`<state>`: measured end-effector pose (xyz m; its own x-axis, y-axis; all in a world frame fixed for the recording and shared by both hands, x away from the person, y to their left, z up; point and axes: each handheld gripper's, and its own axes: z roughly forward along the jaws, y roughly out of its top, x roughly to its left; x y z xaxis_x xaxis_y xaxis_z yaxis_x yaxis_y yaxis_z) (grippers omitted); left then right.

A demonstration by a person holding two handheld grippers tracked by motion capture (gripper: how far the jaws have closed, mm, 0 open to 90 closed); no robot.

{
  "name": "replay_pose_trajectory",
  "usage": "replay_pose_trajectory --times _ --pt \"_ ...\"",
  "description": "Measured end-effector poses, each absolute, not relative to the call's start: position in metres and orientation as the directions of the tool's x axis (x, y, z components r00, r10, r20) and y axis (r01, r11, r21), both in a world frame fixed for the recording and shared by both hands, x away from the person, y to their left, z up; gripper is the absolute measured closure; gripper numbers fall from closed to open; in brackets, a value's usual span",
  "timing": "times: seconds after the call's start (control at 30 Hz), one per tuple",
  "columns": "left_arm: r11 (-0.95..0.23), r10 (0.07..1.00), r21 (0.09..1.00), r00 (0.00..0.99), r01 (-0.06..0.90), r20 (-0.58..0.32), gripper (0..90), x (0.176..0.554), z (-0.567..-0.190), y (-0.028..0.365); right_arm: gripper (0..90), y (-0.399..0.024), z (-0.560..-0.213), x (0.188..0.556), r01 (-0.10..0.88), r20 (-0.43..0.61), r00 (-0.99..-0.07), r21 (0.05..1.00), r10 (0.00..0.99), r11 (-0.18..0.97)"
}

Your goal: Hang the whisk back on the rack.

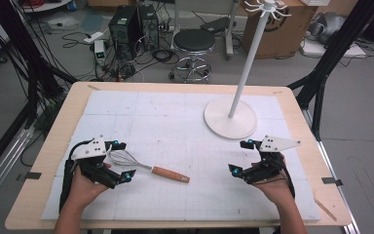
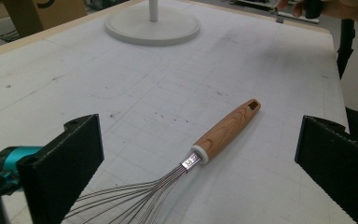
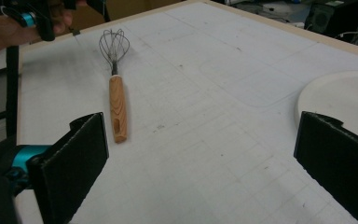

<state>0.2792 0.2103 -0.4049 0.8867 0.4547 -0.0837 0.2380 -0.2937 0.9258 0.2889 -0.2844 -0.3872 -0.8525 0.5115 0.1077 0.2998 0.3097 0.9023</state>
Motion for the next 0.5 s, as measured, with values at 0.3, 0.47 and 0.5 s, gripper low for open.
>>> replay_pose_trajectory --times 0.3,0.47,0.5 --pt "-0.336 0.443 0.913 0.894 0.231 -0.063 1.7 0.279 -0.402 0.202 2.1 -0.283 -0.389 0.290 0.304 0.097 -0.847 0.895 0.522 0.327" --pt "-0.408 0.425 0.885 0.905 0.223 -0.031 1.7 0.282 -0.399 0.186 2.1 -0.287 -0.390 0.288 0.308 0.097 -0.844 0.893 0.528 0.328" --pt "-0.423 0.420 0.879 0.907 0.219 -0.024 1.7 0.283 -0.398 0.183 2.1 -0.287 -0.390 0.288 0.308 0.097 -0.844 0.893 0.528 0.328"
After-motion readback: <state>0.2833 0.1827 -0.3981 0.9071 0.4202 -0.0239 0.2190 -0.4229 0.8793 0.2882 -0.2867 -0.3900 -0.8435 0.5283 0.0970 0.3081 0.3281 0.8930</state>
